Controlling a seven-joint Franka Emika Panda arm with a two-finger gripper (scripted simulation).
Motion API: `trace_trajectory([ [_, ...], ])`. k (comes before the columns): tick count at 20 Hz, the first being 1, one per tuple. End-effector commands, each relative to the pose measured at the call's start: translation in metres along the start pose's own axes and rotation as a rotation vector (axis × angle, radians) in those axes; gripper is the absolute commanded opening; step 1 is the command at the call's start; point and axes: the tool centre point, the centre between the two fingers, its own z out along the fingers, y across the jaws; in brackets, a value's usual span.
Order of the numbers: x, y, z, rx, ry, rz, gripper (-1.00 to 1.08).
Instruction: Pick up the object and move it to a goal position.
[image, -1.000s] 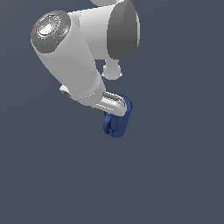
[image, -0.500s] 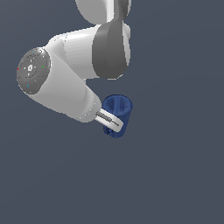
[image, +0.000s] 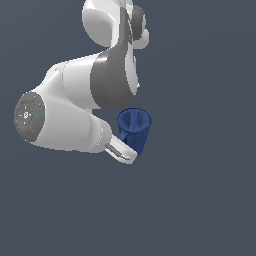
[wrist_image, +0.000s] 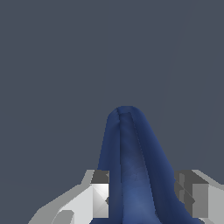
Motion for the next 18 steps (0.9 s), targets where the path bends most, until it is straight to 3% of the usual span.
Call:
trace_trajectory([
  [1,0.0028,-0.001,0.0031,0.003,-0.019,0.017,0.28],
  [8,0.007,-0.0018,0.0086,0.007,-0.048,0.042,0.28],
  [18,0.007,-0.0014,0.0116,0.007,-0.049,0.043,0.28],
])
